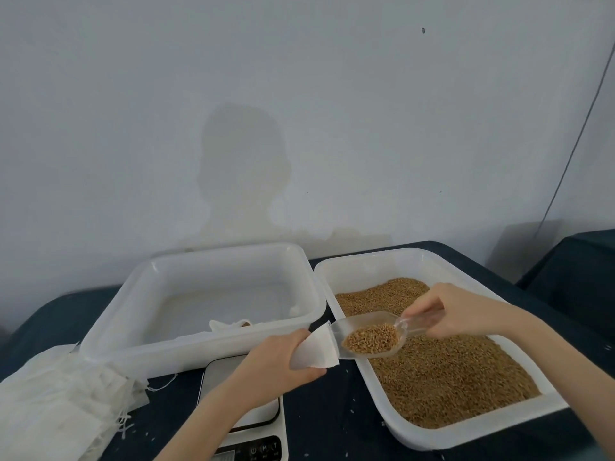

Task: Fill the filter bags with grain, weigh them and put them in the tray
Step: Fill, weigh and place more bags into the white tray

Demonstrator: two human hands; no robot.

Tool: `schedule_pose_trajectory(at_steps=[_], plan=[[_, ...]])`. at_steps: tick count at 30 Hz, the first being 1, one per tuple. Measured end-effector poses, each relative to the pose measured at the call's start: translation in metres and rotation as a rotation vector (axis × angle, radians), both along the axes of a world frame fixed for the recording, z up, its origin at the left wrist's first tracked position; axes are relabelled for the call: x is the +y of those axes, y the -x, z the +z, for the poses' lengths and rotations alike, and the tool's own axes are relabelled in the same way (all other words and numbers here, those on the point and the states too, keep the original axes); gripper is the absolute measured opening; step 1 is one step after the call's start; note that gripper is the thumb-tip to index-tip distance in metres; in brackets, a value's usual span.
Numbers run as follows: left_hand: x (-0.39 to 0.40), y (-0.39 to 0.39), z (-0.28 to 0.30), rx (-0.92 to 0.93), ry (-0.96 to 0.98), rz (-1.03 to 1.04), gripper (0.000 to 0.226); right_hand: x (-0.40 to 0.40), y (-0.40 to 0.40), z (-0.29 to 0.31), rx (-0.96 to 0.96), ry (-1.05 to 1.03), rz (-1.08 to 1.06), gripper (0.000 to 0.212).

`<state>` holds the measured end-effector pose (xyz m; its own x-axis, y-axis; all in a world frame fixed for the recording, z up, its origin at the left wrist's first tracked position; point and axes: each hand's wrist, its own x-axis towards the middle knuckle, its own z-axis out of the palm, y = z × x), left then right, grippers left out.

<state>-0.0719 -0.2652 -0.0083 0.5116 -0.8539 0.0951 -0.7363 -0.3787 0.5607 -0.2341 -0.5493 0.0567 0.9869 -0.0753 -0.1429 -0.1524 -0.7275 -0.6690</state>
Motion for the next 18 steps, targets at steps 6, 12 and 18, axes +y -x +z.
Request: schedule_pose_trajectory(at_steps=[6,12,18], plan=[[-0.002,0.003,0.001,0.011,-0.011,-0.03,0.033,0.012,-0.004,0.004,0.017,0.045,-0.009,0.051],[-0.009,0.01,0.0,-0.025,0.003,-0.018,0.051,0.024,-0.009,0.011,0.046,0.114,-0.042,0.053],[-0.014,0.009,-0.007,-0.143,-0.031,0.04,0.065,0.042,-0.018,0.025,0.067,0.303,-0.068,0.051]])
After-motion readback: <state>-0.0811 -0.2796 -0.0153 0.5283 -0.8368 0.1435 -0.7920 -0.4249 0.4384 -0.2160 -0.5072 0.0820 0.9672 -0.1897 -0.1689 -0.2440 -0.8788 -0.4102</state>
